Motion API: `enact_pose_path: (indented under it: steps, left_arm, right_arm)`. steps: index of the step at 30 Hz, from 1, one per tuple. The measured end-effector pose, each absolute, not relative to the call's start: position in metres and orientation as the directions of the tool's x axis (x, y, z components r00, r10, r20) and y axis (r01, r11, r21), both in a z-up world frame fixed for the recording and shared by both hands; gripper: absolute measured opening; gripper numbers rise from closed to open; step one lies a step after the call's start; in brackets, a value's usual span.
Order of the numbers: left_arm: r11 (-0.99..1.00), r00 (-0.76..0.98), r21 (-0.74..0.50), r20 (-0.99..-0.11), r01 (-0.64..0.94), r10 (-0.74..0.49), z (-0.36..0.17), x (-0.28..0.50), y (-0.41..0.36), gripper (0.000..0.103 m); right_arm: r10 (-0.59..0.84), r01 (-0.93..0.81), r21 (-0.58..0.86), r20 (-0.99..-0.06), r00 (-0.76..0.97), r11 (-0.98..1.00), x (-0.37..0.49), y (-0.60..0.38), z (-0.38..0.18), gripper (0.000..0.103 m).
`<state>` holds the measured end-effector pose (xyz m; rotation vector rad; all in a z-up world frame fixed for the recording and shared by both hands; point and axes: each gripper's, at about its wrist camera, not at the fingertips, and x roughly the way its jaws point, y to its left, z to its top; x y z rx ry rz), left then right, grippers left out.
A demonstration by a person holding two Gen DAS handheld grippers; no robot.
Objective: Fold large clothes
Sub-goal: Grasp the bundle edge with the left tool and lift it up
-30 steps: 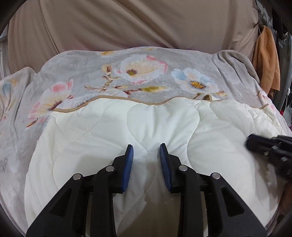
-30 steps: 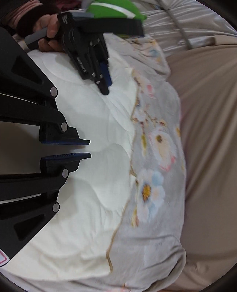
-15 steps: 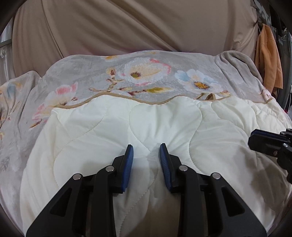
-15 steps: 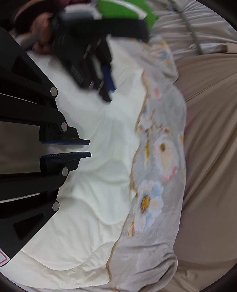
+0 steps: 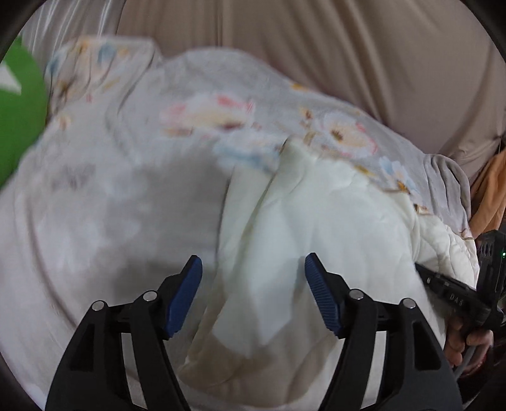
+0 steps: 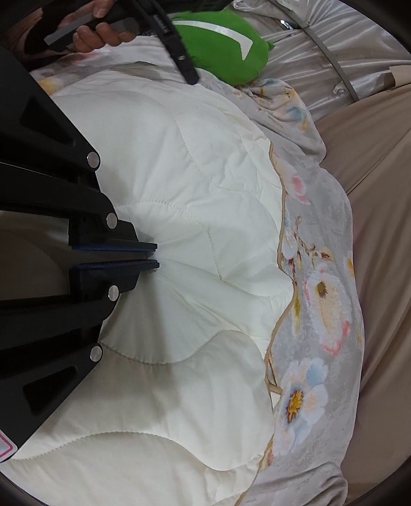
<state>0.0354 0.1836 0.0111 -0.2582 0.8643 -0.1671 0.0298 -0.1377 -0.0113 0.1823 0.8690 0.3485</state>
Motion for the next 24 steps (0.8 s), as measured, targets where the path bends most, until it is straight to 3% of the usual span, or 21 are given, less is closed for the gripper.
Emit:
enact_pose_path:
  steps: [4,5,8,10,12,14,18,24]
  left_arm:
    - [0.885,0.56,-0.463,-0.722,0.044,-0.405,-0.02,0.037,0.19,0.081]
    - [0.874,0.559,-0.483,-0.712,0.048,-0.425,-0.021,0.038,0.189,0.088]
    - [0.87,0.557,-0.486,-0.703,0.078,-0.443,-0.019,0.043,0.177,0.088]
    - [0.865,0.545,-0.492,-0.701,0.099,-0.46,-0.014,0.047,0.172,0.068]
    - [0.87,0.562,-0.477,-0.688,0.126,-0.459,-0.002,0.043,0.167,0.034]
    - [0.886,0.602,-0.439,-0.67,0.15,-0.434,0.018,0.035,0.162,0.023]
    - [0.872,0.653,-0.431,-0.594,0.234,-0.469,0.062,0.015,0.157,0.017]
    - [0.837,0.681,-0.37,-0.49,0.403,-0.544,0.123,-0.024,0.117,0.016]
  right_arm:
    - [0.361,-0.231,0.278,-0.712,0.602,0.933,0.03,-0.134,-0.011,0.006]
    - [0.361,-0.231,0.277,-0.712,0.603,0.933,0.03,-0.134,-0.011,0.006]
    - [0.358,-0.23,0.274,-0.712,0.604,0.934,0.03,-0.135,-0.012,0.006]
    - [0.355,-0.23,0.27,-0.712,0.606,0.935,0.03,-0.135,-0.012,0.006]
    - [0.355,-0.226,0.274,-0.712,0.606,0.935,0.03,-0.135,-0.011,0.006]
    - [0.347,-0.208,0.278,-0.708,0.616,0.938,0.025,-0.139,-0.006,0.006]
    - [0.394,-0.206,0.345,-0.668,0.632,0.916,-0.011,-0.153,0.011,0.011]
    - [0.46,-0.21,0.43,-0.636,0.62,0.878,-0.072,-0.172,0.006,0.009]
